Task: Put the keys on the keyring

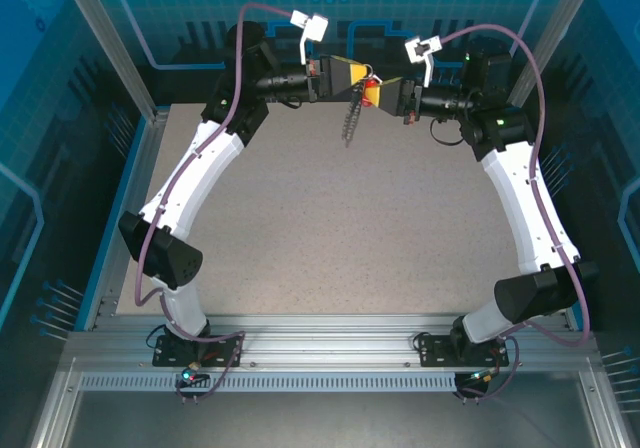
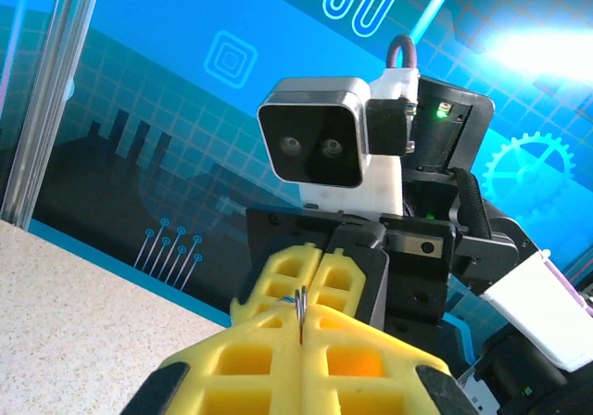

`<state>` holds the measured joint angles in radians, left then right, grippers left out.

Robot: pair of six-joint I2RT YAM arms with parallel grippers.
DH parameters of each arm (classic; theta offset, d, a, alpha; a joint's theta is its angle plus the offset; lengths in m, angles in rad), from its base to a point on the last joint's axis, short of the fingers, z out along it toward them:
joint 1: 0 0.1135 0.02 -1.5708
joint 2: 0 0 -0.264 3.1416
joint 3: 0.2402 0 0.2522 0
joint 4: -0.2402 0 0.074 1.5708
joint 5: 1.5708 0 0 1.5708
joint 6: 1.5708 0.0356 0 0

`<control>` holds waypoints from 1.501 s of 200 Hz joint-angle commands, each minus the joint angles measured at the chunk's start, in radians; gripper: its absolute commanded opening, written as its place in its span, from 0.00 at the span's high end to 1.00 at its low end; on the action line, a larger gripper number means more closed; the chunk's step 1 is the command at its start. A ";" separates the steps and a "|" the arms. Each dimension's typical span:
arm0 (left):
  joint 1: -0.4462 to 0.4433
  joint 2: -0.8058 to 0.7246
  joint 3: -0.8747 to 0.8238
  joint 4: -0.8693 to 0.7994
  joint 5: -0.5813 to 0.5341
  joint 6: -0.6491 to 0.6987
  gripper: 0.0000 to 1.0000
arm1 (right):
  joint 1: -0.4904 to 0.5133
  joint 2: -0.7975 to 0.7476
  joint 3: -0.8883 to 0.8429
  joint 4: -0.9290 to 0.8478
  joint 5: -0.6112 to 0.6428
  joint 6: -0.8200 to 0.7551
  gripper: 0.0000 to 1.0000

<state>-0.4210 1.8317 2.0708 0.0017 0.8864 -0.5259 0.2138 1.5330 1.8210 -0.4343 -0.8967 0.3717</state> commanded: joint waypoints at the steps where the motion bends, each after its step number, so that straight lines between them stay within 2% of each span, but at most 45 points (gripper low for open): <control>1: -0.005 -0.050 -0.009 0.073 -0.038 -0.019 1.00 | 0.026 -0.016 0.017 -0.036 -0.016 -0.027 1.00; 28: -0.005 -0.074 -0.065 0.166 -0.093 -0.054 1.00 | 0.041 -0.020 0.001 -0.055 -0.021 -0.041 1.00; 64: -0.011 -0.088 -0.106 0.252 -0.106 -0.111 1.00 | 0.064 0.000 -0.011 -0.004 -0.010 0.002 1.00; 109: -0.030 -0.104 -0.154 0.278 -0.128 -0.112 1.00 | 0.126 0.089 0.097 -0.079 -0.022 -0.024 1.00; 167: -0.033 -0.112 -0.191 0.323 -0.147 -0.137 1.00 | 0.068 0.018 -0.003 -0.031 0.006 0.015 1.00; 179: -0.033 -0.109 -0.192 0.328 -0.147 -0.143 1.00 | 0.048 -0.003 -0.017 -0.030 0.004 0.018 0.94; 198: -0.033 -0.105 -0.187 0.335 -0.148 -0.146 1.00 | 0.019 -0.039 -0.033 -0.044 -0.003 0.017 0.76; 215: -0.033 -0.099 -0.178 0.339 -0.145 -0.153 1.00 | -0.011 -0.079 -0.041 -0.064 -0.009 0.009 0.67; 242: -0.033 -0.088 -0.163 0.346 -0.137 -0.164 1.00 | -0.077 -0.149 -0.063 -0.057 -0.027 0.024 0.65; 266: -0.033 -0.080 -0.152 0.348 -0.132 -0.173 1.00 | -0.142 -0.196 -0.087 0.056 -0.024 0.116 0.65; 300: -0.034 -0.081 -0.155 0.350 -0.137 -0.176 1.00 | -0.131 -0.179 -0.079 0.229 0.053 0.270 0.63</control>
<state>-0.4492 1.7584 1.8767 0.2977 0.7551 -0.6830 0.0711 1.3331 1.7428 -0.3599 -0.8902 0.5030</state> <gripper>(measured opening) 0.052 0.359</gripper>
